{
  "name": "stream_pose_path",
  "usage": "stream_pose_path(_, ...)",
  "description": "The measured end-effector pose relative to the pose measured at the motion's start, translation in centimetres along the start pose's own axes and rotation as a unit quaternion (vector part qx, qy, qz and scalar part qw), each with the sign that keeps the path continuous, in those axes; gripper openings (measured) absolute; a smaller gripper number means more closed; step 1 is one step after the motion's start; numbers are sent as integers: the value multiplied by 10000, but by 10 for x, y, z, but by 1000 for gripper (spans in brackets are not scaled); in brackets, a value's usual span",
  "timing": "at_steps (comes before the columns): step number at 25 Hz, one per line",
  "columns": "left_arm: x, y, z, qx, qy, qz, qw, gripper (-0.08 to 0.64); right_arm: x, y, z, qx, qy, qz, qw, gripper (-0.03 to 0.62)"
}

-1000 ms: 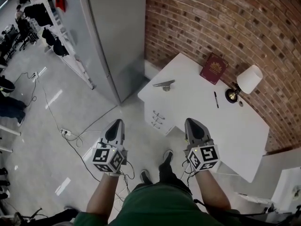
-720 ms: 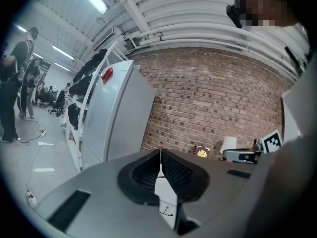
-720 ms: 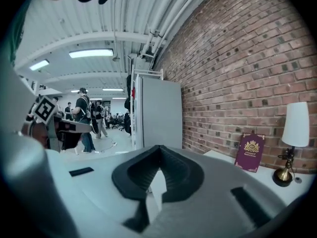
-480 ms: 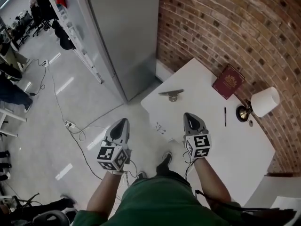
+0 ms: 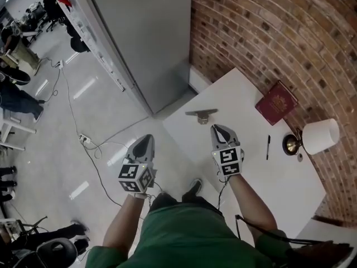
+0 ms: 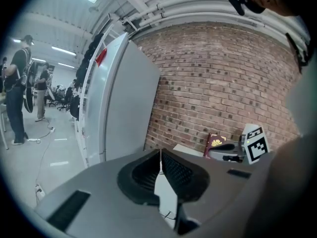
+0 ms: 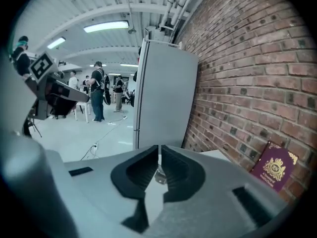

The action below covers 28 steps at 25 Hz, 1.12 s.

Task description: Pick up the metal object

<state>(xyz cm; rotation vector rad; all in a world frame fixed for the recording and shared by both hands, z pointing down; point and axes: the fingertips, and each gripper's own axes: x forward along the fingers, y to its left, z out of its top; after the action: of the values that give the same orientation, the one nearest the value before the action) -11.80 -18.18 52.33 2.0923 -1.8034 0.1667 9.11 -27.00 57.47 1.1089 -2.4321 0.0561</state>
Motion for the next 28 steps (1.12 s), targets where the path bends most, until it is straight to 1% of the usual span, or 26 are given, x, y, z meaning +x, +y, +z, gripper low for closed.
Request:
stream_pose_path(3, 6, -1, -9, 7, 103, -78, 9999, 12, 22, 1, -8, -432, 208, 50, 9988, 35)
stream_pose_path(5, 8, 5, -16, -38, 200, -98, 9997, 12, 35, 2, -16, -950, 474, 36, 9943, 65)
stream_pose_path(7, 9, 15, -21, -102, 299, -107, 9994, 12, 48, 5, -27, -1493, 784, 57, 9857, 158)
stream_pose_path(10, 11, 29, -24, -131, 383, -183, 9990, 12, 62, 7, -45, -2076, 1212, 50, 9707, 205)
stream_pose_path(12, 11, 41, -26, -168, 434, -211, 9987, 12, 70, 9, -55, -2480, 1421, 43, 9583, 232)
stream_pose_path(16, 12, 63, -30, -288, 495, -203, 9982, 12, 89, 18, -73, -3202, 1773, 186, 9304, 235)
stream_pose_path(18, 9, 71, -34, -330, 515, -180, 9980, 12, 99, 19, -88, -3442, 1995, 281, 9170, 232)
stream_pose_path(20, 4, 81, -38, -372, 537, -91, 9978, 12, 111, 19, -102, -3610, 2175, 351, 9062, 226)
stream_pose_path(22, -4, 94, -41, -433, 549, 58, 9975, 12, 126, 17, -113, -3701, 2320, 395, 8987, 216)
stream_pose_path(25, -21, 114, -48, -604, 592, 361, 9958, 12, 144, 13, -133, -3719, 2570, 423, 8910, 202)
stream_pose_path(28, -38, 134, -57, -737, 628, 679, 9930, 12, 159, 9, -144, -3892, 2693, 359, 8802, 169)
